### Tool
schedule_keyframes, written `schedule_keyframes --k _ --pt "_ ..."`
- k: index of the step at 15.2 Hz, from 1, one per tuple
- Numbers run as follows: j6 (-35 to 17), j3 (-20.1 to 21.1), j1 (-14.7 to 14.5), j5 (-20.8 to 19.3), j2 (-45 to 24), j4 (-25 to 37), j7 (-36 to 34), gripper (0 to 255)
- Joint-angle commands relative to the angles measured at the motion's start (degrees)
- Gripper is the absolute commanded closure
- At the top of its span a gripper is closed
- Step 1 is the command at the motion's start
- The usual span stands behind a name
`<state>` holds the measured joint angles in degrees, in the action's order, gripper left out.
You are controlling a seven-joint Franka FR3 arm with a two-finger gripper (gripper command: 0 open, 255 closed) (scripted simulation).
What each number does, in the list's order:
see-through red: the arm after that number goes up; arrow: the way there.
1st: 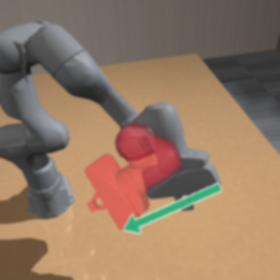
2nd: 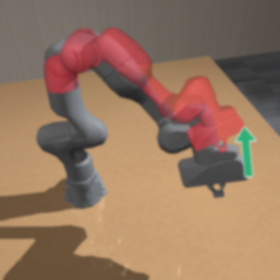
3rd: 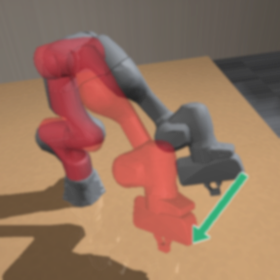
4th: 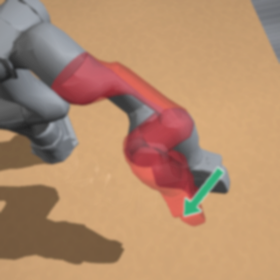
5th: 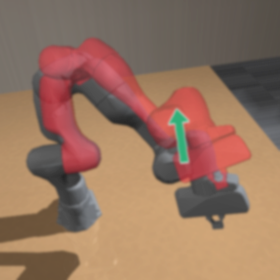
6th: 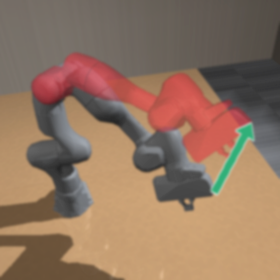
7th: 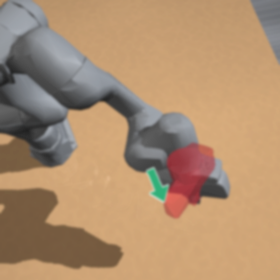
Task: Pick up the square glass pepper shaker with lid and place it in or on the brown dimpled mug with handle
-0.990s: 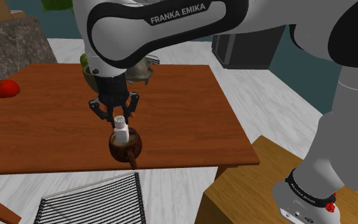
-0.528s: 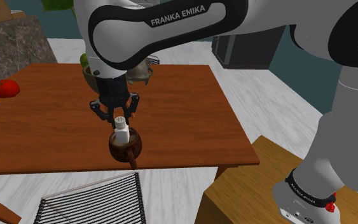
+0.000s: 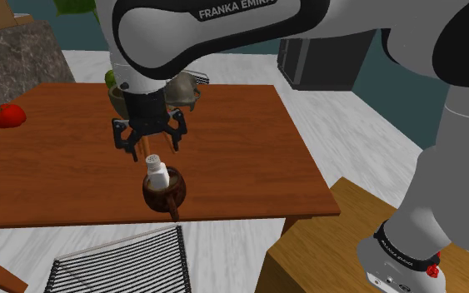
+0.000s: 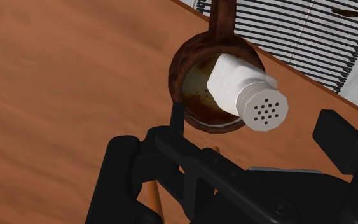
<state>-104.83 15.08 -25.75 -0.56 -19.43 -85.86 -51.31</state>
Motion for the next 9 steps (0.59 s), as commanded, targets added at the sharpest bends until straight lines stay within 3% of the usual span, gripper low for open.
schedule_keyframes --k 1,9 --pt "3.3 0.0 0.0 0.0 -0.1 3.4 0.0 0" --pt "4.9 0.0 -0.1 0.0 -0.2 5.0 0.0 0"
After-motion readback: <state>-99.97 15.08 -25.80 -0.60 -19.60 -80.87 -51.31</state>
